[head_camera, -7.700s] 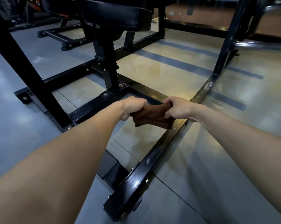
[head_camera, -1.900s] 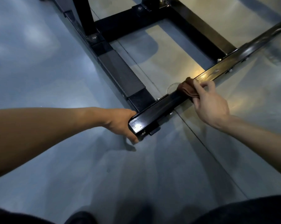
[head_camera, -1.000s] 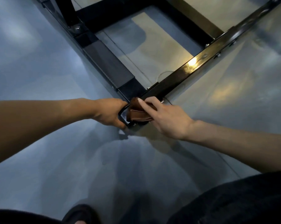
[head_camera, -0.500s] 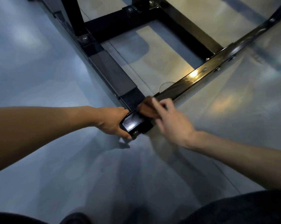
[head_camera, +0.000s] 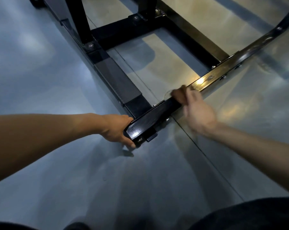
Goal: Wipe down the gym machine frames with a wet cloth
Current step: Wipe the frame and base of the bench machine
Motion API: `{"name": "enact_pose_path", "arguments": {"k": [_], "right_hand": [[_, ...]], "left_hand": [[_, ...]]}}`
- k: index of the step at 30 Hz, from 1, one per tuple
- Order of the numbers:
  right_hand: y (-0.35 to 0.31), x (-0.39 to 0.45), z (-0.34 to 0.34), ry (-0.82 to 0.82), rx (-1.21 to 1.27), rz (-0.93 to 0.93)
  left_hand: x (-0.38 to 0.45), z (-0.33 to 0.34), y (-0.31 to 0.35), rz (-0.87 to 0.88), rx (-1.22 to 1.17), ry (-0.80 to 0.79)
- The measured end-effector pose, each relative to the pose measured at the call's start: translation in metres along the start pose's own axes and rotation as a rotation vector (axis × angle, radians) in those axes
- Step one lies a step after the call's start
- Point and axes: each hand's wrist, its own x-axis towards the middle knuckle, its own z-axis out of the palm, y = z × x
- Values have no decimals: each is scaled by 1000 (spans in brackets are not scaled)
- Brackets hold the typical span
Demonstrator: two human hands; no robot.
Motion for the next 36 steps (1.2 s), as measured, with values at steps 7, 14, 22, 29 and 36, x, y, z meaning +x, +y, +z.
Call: {"name": "enact_pose_path", "arguments": {"k": [7, 14, 22, 29, 36], "right_hand": [[-79, -73, 35, -90, -7, -701], [-21, -17, 8, 14, -122, -349], [-91, -59, 37, -44, -61, -703], [33, 20, -5, 74, -36, -17], [-18, -13, 16, 12, 159, -148]], "left_hand": [[-1, 5, -2, 14, -91, 116], [-3, -8, -1, -64, -101, 2], [5, -26, -5, -154, -305, -207], [8, -11, 21, -273, -299, -12], [15, 8, 54, -209, -4, 694]]}}
